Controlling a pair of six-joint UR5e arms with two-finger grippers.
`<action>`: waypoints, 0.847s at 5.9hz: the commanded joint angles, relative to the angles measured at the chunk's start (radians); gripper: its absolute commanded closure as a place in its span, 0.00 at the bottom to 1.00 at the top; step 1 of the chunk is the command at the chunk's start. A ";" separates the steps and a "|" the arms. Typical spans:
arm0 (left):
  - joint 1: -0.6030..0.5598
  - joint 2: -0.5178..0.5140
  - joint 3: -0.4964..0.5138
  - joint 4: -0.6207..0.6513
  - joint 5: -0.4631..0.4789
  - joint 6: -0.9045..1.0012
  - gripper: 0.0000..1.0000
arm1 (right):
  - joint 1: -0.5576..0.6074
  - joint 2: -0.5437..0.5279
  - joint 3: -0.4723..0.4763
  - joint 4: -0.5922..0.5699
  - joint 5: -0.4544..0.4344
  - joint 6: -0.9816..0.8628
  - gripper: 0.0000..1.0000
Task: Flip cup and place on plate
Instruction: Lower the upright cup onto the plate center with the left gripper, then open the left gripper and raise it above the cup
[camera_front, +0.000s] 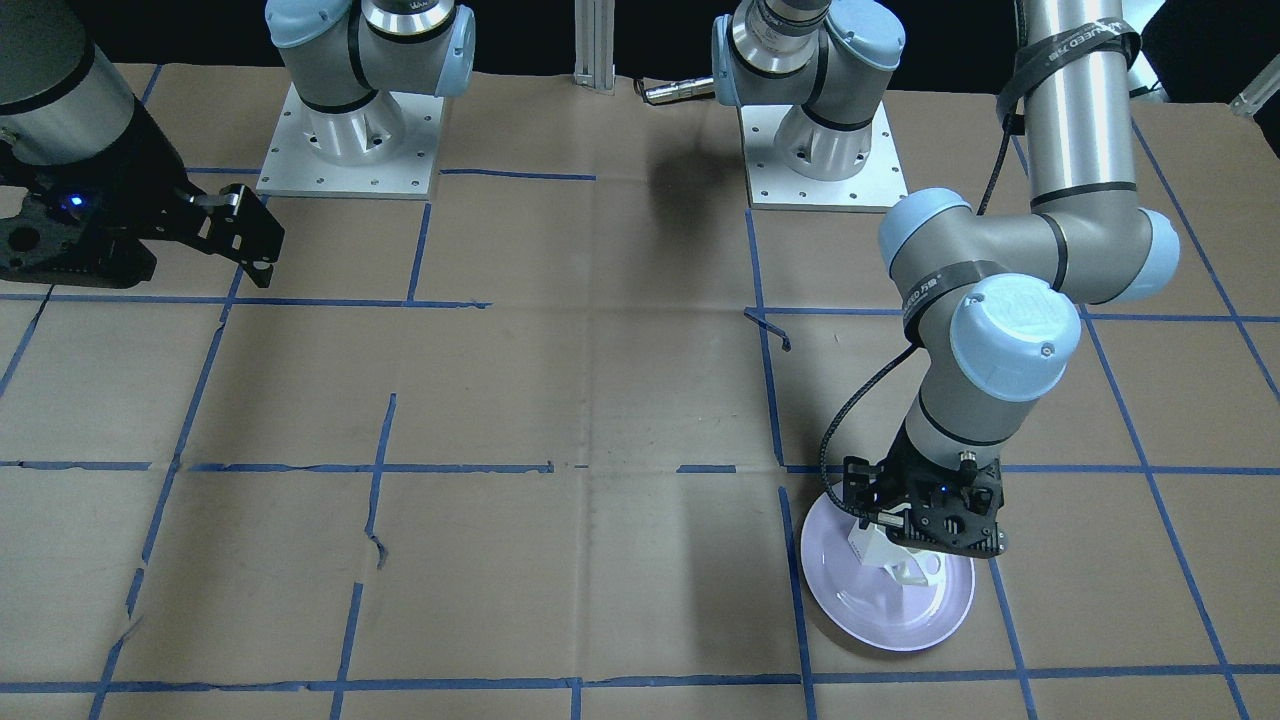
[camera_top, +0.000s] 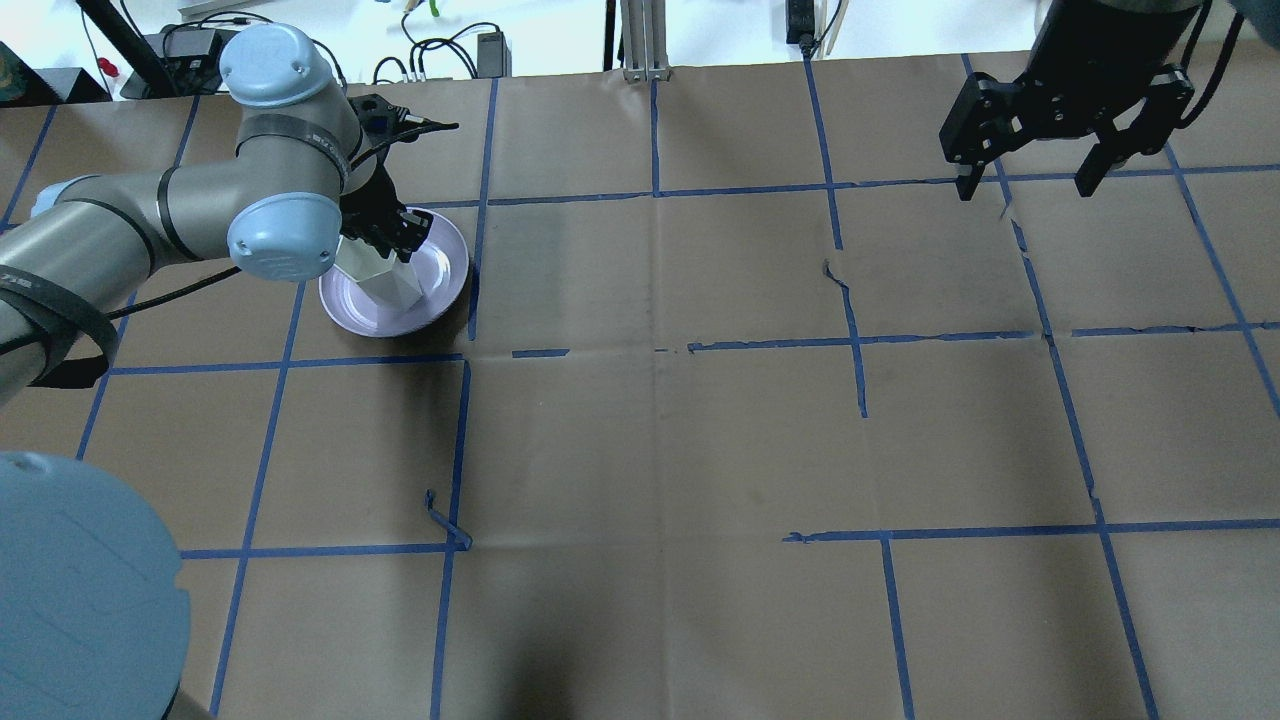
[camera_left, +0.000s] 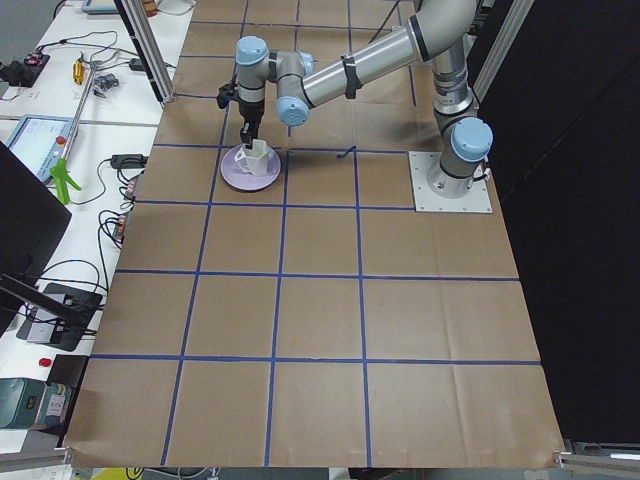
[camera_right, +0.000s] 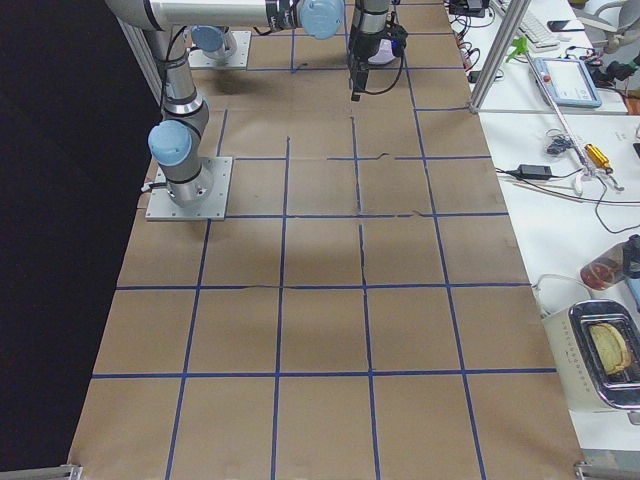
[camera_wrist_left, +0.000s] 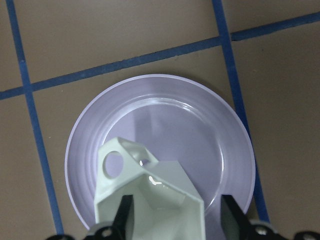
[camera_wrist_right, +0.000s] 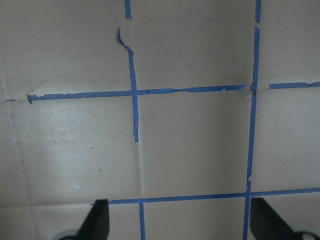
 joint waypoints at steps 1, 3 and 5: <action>-0.012 0.143 0.013 -0.163 -0.002 -0.105 0.01 | 0.000 0.000 0.000 0.000 0.000 0.000 0.00; -0.117 0.272 0.019 -0.363 -0.032 -0.329 0.01 | 0.000 0.000 0.000 0.000 0.000 0.000 0.00; -0.184 0.352 0.090 -0.624 -0.094 -0.433 0.01 | 0.000 0.000 0.000 0.000 0.000 0.000 0.00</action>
